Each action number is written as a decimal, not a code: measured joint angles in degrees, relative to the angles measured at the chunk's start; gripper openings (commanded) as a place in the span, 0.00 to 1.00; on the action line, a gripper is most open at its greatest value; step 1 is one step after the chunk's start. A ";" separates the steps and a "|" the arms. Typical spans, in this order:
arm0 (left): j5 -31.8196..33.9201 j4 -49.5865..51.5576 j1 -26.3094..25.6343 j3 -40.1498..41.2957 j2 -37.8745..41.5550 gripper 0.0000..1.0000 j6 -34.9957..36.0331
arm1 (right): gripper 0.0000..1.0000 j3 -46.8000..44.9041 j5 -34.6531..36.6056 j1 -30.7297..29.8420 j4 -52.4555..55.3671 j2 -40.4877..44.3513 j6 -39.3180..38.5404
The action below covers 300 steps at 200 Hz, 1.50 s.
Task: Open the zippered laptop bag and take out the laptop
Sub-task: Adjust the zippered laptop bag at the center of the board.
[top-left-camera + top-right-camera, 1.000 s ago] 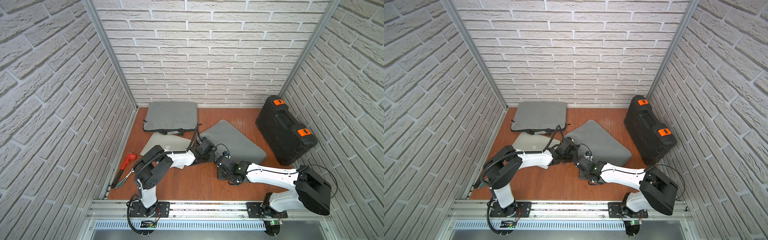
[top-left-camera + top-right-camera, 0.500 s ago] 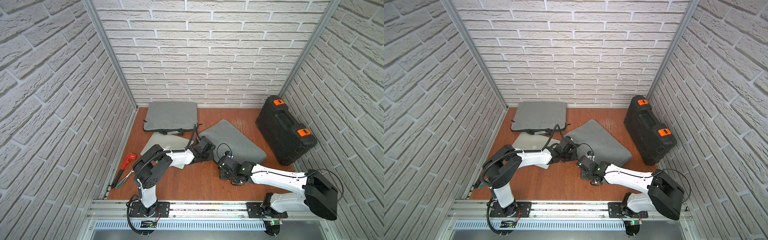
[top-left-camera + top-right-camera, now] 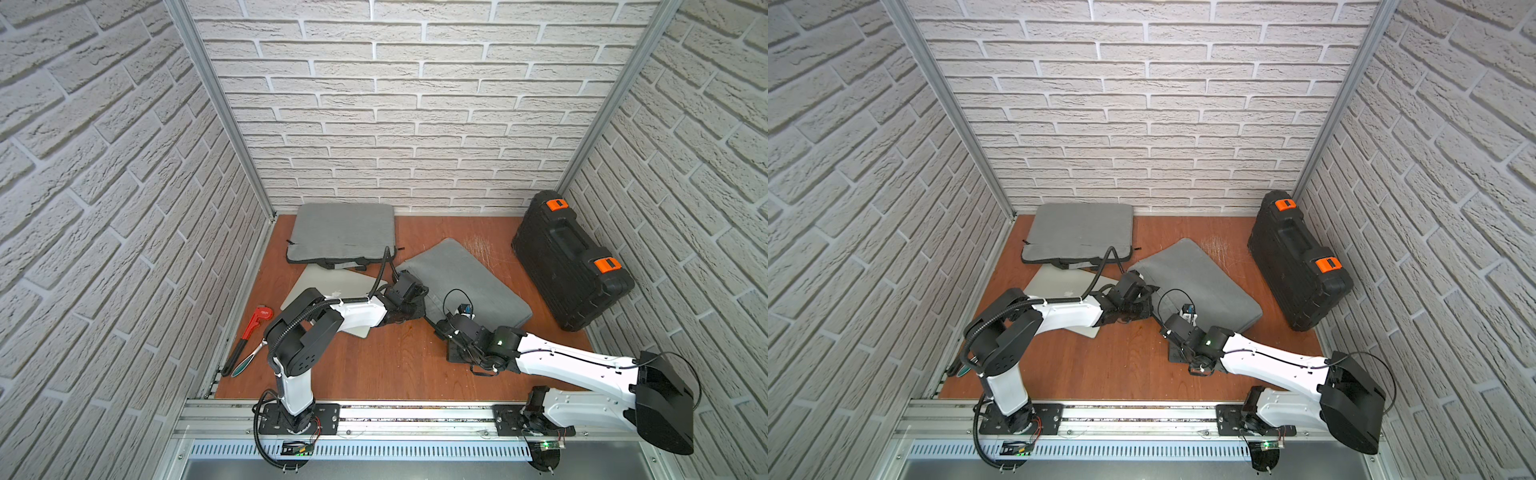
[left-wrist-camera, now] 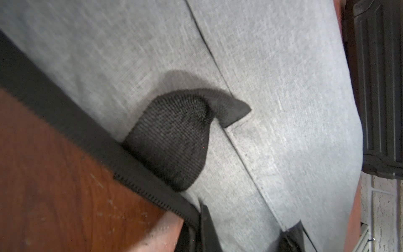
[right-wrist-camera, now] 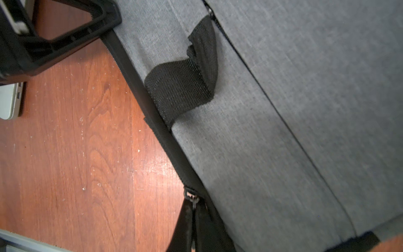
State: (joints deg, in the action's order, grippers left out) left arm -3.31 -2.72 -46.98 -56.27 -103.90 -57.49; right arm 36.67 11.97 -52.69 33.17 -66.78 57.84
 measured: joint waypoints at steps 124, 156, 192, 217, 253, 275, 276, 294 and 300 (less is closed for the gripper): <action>-2.05 -0.76 0.04 0.00 0.13 0.00 0.00 | 0.06 -2.29 2.64 -0.04 11.28 15.13 6.47; -1.38 -0.72 1.20 -0.04 0.13 0.00 0.22 | 0.05 -2.64 3.48 -0.09 14.99 17.59 7.41; -1.09 0.50 1.99 -1.33 -0.24 0.00 1.05 | 0.05 -4.28 3.45 -0.09 13.62 17.14 7.54; -0.72 1.44 2.08 -3.19 -2.05 0.00 1.84 | 0.05 -5.25 2.62 -0.09 11.13 15.23 7.52; -0.20 2.29 2.62 -5.97 -4.15 0.00 2.95 | 0.06 -5.51 0.94 -0.09 7.52 11.58 7.23; 0.17 2.95 2.97 -7.65 -5.25 0.11 3.85 | 0.06 -5.53 -0.17 -0.09 5.09 9.46 6.86; 0.20 2.99 2.99 -7.74 -5.33 0.11 3.85 | 0.05 -5.53 -0.22 -0.09 5.03 9.40 6.84; 0.72 3.34 3.30 -9.27 -6.36 0.20 4.39 | 0.06 -6.34 -1.25 -0.09 2.10 7.98 6.67; 0.76 3.39 3.45 -9.75 -6.69 0.24 4.61 | 0.05 -6.64 -1.55 -0.09 1.25 7.48 6.64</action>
State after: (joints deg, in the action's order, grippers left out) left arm -2.55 0.67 -43.53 -66.02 -110.59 -52.88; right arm 30.02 10.41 -52.77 34.41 -59.31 64.49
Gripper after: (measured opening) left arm 0.182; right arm 0.057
